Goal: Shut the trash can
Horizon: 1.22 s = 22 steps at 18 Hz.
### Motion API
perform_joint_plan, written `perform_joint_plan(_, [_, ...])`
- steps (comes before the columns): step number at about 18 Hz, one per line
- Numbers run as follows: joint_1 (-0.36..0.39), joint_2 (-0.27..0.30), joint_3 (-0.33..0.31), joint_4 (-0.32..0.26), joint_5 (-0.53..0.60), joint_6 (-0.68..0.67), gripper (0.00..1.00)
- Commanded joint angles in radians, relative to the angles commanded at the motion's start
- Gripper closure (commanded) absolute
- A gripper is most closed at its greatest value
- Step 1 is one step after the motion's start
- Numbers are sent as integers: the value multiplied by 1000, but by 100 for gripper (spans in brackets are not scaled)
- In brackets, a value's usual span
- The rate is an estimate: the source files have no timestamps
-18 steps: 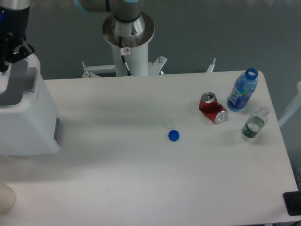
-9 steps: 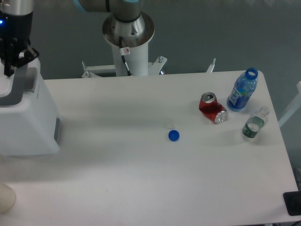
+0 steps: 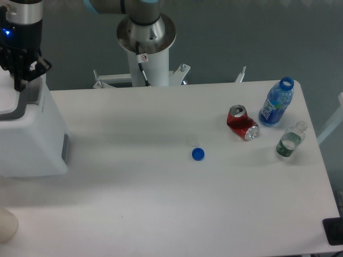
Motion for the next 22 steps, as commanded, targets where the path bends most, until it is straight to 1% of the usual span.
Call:
perform_joint_plan(7, [0, 12, 0, -6, 8, 2, 100])
perform_joint_plan(10, [0, 37, 14, -3, -11, -3, 100])
perform_joint_plan(13, [-8, 69, 43, 5, -84, -32, 100])
perform_joint_plan(14, [-11, 74, 61, 8, -119, -60, 100])
perform_joint_plan(16, [-29, 71, 101, 37, -190, -100, 100])
perform_joint_plan(19, [-83, 51, 161, 72, -215, -147, 100])
perform_joint_plan(22, [-150, 32, 196, 92, -216, -163, 100])
